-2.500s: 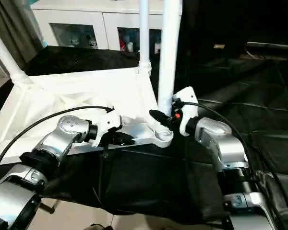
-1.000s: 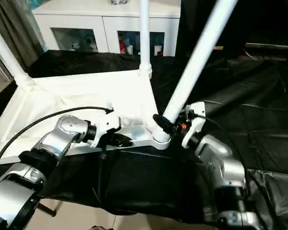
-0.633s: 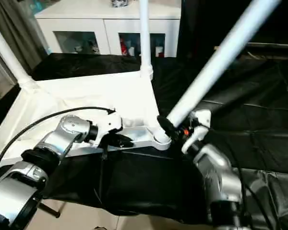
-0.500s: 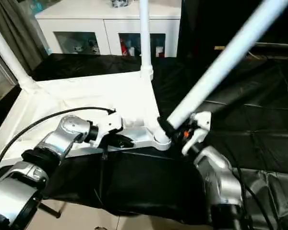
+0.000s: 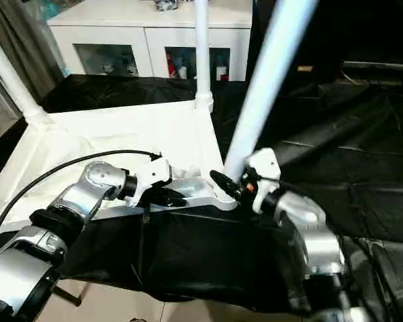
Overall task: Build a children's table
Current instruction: Insert table leg to table base
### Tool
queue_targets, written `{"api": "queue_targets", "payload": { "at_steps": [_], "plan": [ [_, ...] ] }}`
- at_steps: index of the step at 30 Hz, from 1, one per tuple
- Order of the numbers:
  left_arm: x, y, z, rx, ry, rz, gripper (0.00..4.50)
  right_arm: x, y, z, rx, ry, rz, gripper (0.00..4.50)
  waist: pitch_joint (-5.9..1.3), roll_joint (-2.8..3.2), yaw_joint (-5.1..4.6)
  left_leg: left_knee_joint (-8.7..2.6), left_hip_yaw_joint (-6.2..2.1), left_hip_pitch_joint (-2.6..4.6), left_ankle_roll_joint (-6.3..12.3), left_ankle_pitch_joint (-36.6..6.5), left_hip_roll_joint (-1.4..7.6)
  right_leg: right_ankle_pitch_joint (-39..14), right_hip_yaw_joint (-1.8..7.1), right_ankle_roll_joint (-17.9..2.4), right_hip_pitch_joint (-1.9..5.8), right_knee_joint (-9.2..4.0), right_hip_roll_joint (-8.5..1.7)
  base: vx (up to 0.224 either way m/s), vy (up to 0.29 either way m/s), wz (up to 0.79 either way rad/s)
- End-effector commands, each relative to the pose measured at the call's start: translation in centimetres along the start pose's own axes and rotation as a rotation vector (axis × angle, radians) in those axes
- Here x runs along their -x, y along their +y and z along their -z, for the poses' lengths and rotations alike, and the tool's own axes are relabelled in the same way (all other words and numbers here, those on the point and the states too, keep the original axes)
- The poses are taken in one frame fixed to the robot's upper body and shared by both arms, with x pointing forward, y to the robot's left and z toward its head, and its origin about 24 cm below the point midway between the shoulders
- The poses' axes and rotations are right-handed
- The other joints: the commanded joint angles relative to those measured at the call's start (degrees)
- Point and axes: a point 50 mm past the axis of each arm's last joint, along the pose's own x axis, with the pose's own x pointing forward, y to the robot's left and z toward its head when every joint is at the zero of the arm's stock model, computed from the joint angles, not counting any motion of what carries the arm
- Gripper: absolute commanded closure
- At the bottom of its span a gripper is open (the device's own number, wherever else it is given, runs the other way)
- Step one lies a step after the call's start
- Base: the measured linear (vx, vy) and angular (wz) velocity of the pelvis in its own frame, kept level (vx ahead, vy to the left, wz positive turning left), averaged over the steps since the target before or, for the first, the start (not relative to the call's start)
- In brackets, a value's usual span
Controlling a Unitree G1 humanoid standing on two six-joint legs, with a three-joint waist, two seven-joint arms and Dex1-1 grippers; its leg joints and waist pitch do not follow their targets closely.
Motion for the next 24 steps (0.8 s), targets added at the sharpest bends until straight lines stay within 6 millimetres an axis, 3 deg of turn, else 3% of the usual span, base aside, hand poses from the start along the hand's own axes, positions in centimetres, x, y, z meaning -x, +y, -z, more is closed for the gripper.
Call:
{"api": "queue_targets", "payload": {
  "at_steps": [1, 7, 9, 13, 19, 23, 24],
  "plan": [
    [0.1, 0.0, -0.1, -0.023, 0.008, -0.015, 4.50, -0.4, 1.4, 2.5, -0.072, 0.120, -0.096, 2.59, -2.94, -1.29, -0.14, -4.60, -1.87, 1.19, 2.67, -19.39, 3.22, -21.72, 2.41, -11.74, 1.77, -5.28, -3.66, 0.000, 0.000, 0.00],
    [0.3, -0.4, -0.2, -0.061, 0.009, 0.032, 4.50, -0.2, 1.5, 2.8, -0.063, 0.168, -0.255, 2.59, -2.98, -1.93, 0.23, -4.59, -1.72, 1.03, 3.47, -16.38, 3.47, -16.20, 2.54, -13.08, 1.86, -4.72, -3.66, 0.000, 0.000, 0.00],
    [0.4, -0.5, -0.2, -0.073, 0.009, 0.045, 4.50, -0.1, 1.5, 2.9, -0.063, 0.176, -0.276, 2.59, -2.63, -2.20, 0.27, -4.68, -1.58, 0.99, 4.10, -15.66, 3.54, -12.85, 2.51, -14.11, 1.74, -4.50, -3.47, 0.000, 0.000, 0.00],
    [0.5, -0.9, -0.4, -0.102, -0.002, 0.094, 4.50, 0.1, 1.5, 3.2, -0.082, 0.183, -0.312, 2.59, -2.10, -2.48, 0.35, -4.88, -1.57, 0.80, 4.37, -16.34, 3.51, -14.72, 2.48, -14.05, 1.76, -4.66, -3.61, 0.000, 0.000, 0.00],
    [0.9, -1.4, -0.7, -0.152, 0.008, 0.156, 4.50, 0.5, 1.6, 3.7, -0.093, 0.191, -0.378, 2.59, -1.13, -2.46, 0.16, -5.69, -1.79, 1.24, 2.45, -20.78, 3.88, -18.88, 2.67, -13.27, 1.20, -5.19, -3.59, 0.000, 0.000, 0.00],
    [1.2, -1.7, -0.8, -0.162, 0.010, 0.202, 4.50, 0.8, 1.9, 3.7, -0.075, 0.194, -0.432, 2.59, -0.77, -2.49, 0.13, -6.02, -1.74, 1.21, 2.10, -20.55, 4.01, -15.44, 2.70, -14.16, 1.30, -5.00, -3.50, 0.000, 0.000, 0.00],
    [1.3, -1.7, -0.8, -0.164, 0.011, 0.209, 4.50, 0.8, 1.9, 3.7, -0.070, 0.196, -0.440, 2.59, -0.67, -2.55, 0.17, -6.03, -1.64, 1.13, 2.58, -19.10, 4.01, -12.48, 2.69, -14.86, 1.40, -4.79, -3.50, 0.000, 0.000, 0.00]
  ]
}}
